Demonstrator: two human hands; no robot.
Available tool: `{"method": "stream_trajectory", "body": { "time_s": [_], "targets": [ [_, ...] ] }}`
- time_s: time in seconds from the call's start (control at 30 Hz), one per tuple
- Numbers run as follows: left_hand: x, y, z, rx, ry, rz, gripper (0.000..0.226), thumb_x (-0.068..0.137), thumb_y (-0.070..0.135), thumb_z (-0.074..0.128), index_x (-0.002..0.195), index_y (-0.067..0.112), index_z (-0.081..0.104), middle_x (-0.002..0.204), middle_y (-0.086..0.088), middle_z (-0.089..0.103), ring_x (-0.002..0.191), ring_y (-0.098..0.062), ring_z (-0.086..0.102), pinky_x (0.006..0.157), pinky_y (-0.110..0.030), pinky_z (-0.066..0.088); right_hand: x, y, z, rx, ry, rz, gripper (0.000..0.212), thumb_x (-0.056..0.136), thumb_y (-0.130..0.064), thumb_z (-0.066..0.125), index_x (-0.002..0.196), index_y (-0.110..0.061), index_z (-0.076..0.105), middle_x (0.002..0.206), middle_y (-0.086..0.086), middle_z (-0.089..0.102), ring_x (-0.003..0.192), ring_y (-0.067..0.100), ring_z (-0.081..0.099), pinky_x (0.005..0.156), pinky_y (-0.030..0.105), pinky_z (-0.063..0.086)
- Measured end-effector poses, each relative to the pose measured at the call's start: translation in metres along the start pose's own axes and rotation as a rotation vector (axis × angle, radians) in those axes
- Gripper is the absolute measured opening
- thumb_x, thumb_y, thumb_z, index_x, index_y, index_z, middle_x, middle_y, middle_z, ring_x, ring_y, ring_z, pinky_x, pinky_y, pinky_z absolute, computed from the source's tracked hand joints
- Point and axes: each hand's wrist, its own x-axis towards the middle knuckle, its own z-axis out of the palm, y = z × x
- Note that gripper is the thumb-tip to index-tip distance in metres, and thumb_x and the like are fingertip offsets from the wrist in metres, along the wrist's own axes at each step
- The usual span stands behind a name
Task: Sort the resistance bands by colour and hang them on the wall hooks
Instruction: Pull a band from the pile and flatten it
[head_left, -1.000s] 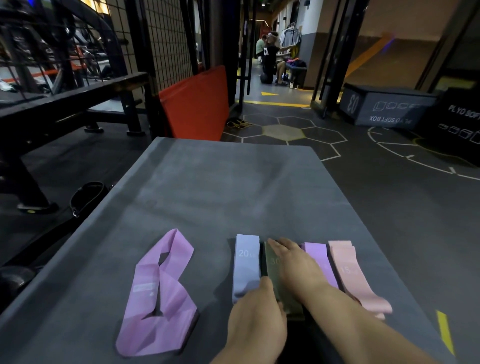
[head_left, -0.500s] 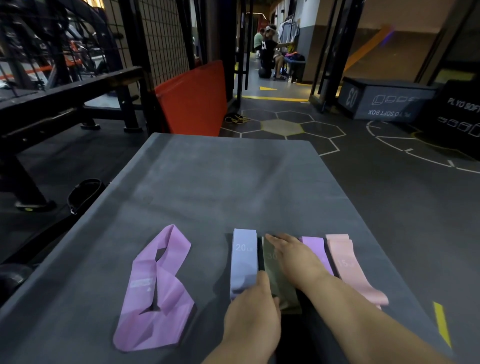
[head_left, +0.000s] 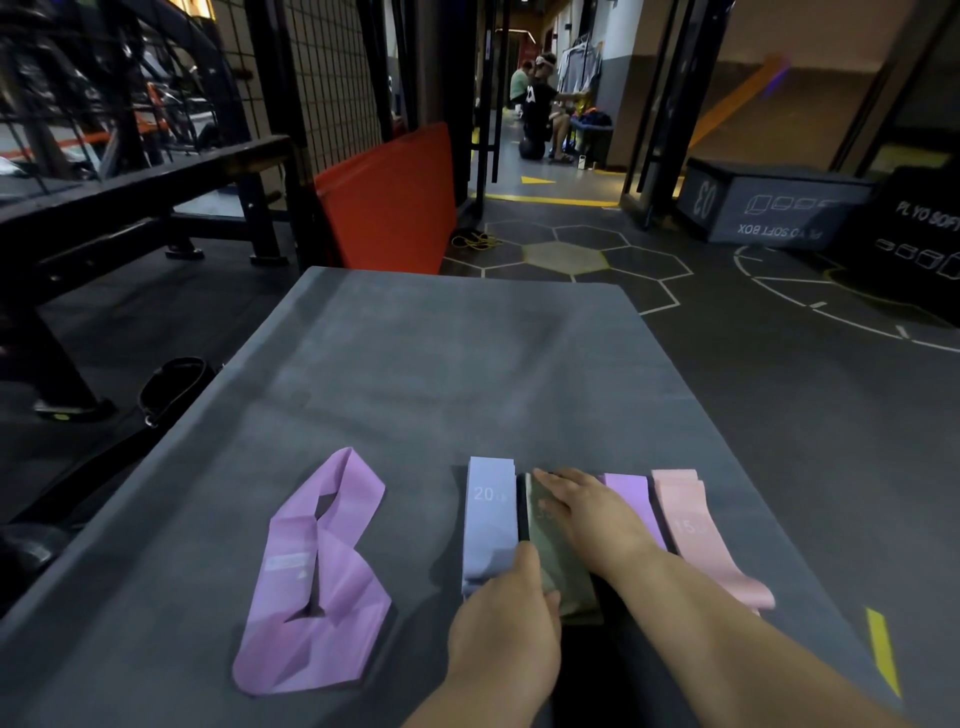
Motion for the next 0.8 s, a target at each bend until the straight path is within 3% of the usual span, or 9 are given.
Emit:
{"method": "stream_trajectory", "body": {
  "time_s": [0.37,0.57,0.7,0.8],
  "targets": [
    [-0.002,-0.001,-0.003,0.010,-0.007,0.013,0.024,0.098,0.037,0.038,0.116,0.021,0.035,0.112,-0.002,0.061,0.103,-0.024,0.060,0.075,-0.030,0.043,-0.002,-0.010,-0.006,-0.009,-0.049,0.027,0.046,0.102,-0.033,0.038,0.147,-0.030,0.033,0.154,-0.007,0.031,0.138,0.013,0.034,0.112,0.025,0.029],
    [-0.004,-0.006,-0.017,-0.091,0.014,0.040,0.033,0.092,0.039,0.046,0.123,0.029,0.039,0.110,0.003,0.064,0.105,-0.022,0.058,0.080,-0.031,0.045,0.000,-0.008,-0.016,0.005,-0.059,0.067,0.049,0.098,-0.036,0.046,0.146,-0.034,0.034,0.148,-0.003,0.042,0.134,0.018,0.040,0.108,0.029,0.034],
    [-0.010,-0.012,-0.029,-0.200,0.002,0.016,0.034,0.087,0.042,0.051,0.119,0.037,0.044,0.102,0.008,0.069,0.099,-0.013,0.063,0.089,-0.031,0.049,0.000,-0.008,-0.026,0.006,-0.052,0.069,0.047,0.098,-0.034,0.047,0.145,-0.032,0.039,0.141,0.006,0.050,0.129,0.023,0.046,0.104,0.027,0.035],
    [-0.015,-0.022,-0.042,-0.228,0.070,-0.044,0.023,0.087,0.042,0.054,0.108,0.035,0.054,0.100,0.012,0.069,0.096,-0.008,0.063,0.083,-0.025,0.048,-0.006,-0.014,-0.036,0.012,0.012,0.018,0.042,0.098,-0.030,0.049,0.140,-0.032,0.047,0.141,0.001,0.051,0.129,0.021,0.047,0.103,0.025,0.034]
  ]
}}
